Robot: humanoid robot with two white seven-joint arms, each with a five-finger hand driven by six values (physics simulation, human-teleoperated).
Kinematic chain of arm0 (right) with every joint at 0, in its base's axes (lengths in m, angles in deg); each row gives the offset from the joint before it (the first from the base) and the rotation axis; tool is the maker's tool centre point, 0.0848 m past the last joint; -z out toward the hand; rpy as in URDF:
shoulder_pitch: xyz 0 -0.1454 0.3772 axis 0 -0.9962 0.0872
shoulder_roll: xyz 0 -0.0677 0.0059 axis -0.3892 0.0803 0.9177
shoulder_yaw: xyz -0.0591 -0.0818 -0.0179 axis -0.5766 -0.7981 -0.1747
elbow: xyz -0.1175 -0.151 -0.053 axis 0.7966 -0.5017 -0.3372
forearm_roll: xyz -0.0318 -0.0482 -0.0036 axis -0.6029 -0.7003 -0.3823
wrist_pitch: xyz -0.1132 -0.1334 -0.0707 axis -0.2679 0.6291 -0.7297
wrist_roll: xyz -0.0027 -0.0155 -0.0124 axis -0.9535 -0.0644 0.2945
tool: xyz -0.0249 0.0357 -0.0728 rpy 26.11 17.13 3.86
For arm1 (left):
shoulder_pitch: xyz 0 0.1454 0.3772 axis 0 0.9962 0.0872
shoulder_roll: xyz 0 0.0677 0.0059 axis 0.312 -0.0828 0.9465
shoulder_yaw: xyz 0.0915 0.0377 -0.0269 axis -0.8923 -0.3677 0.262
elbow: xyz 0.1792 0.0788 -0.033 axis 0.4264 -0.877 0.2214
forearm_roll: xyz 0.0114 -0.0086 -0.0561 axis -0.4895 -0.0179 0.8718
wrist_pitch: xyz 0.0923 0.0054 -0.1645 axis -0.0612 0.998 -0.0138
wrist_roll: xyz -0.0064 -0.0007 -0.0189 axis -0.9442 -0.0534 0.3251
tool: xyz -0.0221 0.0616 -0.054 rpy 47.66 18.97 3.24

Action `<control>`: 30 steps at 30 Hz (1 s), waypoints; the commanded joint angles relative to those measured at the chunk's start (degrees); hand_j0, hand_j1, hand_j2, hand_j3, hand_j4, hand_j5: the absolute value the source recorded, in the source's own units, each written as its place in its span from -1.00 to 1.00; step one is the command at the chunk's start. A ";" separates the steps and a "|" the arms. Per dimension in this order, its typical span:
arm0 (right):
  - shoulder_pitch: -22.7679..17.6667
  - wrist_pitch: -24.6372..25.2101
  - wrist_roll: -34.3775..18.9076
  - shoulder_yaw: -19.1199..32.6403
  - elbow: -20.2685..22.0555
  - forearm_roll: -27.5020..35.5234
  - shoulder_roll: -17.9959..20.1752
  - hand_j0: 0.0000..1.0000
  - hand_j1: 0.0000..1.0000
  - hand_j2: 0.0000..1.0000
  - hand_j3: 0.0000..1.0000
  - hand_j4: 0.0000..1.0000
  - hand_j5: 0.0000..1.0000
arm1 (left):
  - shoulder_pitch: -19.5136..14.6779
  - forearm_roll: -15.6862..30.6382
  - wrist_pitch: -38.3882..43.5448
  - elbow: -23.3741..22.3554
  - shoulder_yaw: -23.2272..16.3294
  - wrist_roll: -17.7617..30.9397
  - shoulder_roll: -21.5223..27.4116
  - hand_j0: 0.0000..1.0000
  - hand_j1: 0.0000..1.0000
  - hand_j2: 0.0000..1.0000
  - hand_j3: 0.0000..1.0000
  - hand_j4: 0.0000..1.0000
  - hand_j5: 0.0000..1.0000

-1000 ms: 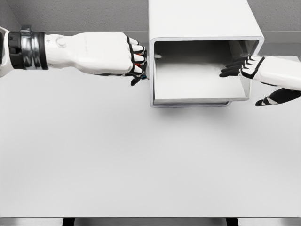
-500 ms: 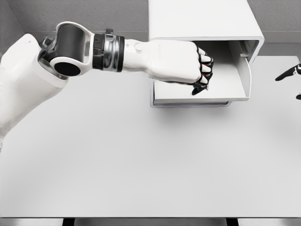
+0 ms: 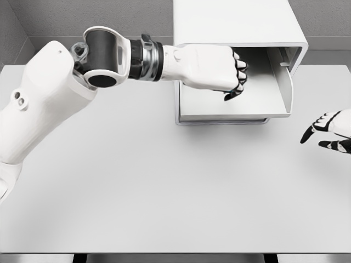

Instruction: Slide open multi-storey tabletop storage cabinets and put open load switch and slide close multi-storey tabletop storage cabinets

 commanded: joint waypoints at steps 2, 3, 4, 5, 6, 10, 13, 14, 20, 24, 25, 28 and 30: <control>-0.18 0.17 0.02 -0.11 1.56 -0.60 0.02 0.11 0.11 0.11 0.11 0.11 0.11 | 0.09 -1.08 0.20 -2.28 0.16 -0.04 -0.08 -0.28 -0.28 -0.28 -0.28 -0.28 -0.28; -0.26 0.17 0.02 -0.11 1.74 -0.60 0.02 0.11 0.11 0.11 0.11 0.11 0.11 | 0.18 -1.16 0.20 -2.81 0.25 -0.04 -0.25 -0.28 -0.28 -0.28 -0.28 -0.28 -0.28; -0.26 0.17 0.02 -0.11 1.83 -0.60 0.02 0.11 0.11 0.11 0.11 0.11 0.11 | 0.18 -1.16 0.20 -3.51 0.25 -0.04 -0.51 -0.28 -0.28 -0.28 -0.28 -0.28 -0.28; -0.70 0.17 0.02 -0.20 2.44 -0.60 0.02 0.11 0.11 0.11 0.11 0.11 0.11 | 0.18 -1.87 0.20 -3.60 0.25 -0.04 -0.86 -0.27 -0.27 -0.27 -0.27 -0.27 -0.27; -1.32 0.17 0.02 -0.20 2.71 -0.60 0.02 0.11 0.11 0.11 0.11 0.11 0.11 | 0.26 -1.95 0.20 -3.95 0.16 -0.04 -1.31 -0.18 -0.18 -0.18 -0.18 -0.18 -0.18; -1.41 0.17 0.02 -0.20 3.24 -0.60 0.02 0.11 0.11 0.11 0.11 0.11 0.11 | 0.26 -1.95 0.20 -5.01 0.16 -0.04 -1.31 0.37 0.37 0.37 0.37 0.37 0.37; -1.41 0.17 0.02 -0.11 3.32 -0.60 0.02 0.11 0.11 0.11 0.11 0.11 0.11 | 0.26 -1.87 0.20 -5.01 0.16 -0.04 -1.31 0.70 0.70 0.70 0.70 0.70 0.70; -1.32 0.17 0.02 -0.11 3.32 -0.60 0.02 0.12 0.12 0.12 0.12 0.12 0.12 | 0.26 -1.87 0.20 -5.01 0.25 -0.04 -1.22 0.78 0.78 0.78 0.78 0.78 0.78; -1.41 0.17 0.02 -0.11 3.41 -0.60 0.02 0.13 0.13 0.13 0.13 0.13 0.13 | 0.35 -1.69 0.20 -5.01 0.43 -0.04 -1.22 0.93 0.93 0.93 0.93 0.93 0.93; -1.14 0.17 0.02 -1.52 4.03 -0.51 0.11 0.13 0.13 0.13 0.13 0.13 0.13 | 0.09 -1.43 0.20 -4.92 1.22 -0.04 -1.39 0.94 0.94 0.94 0.94 0.94 0.94; -1.23 0.17 0.02 -1.52 4.03 -0.51 0.19 0.13 0.13 0.13 0.13 0.13 0.13 | -0.09 -1.34 0.20 -4.92 1.31 -0.04 -1.48 0.94 0.94 0.94 0.94 0.94 0.94; -0.62 0.17 0.02 -3.89 4.03 -0.51 0.11 0.13 0.13 0.13 0.13 0.13 0.13 | -0.18 -1.25 0.20 -4.57 1.92 -0.04 -2.71 1.00 1.00 1.00 1.00 1.00 1.00; -0.53 0.17 0.02 -3.98 4.03 -0.51 -0.07 0.13 0.13 0.13 0.13 0.13 0.13 | -0.18 -1.16 0.20 -4.57 1.92 -0.04 -2.89 1.00 1.00 1.00 1.00 1.00 1.00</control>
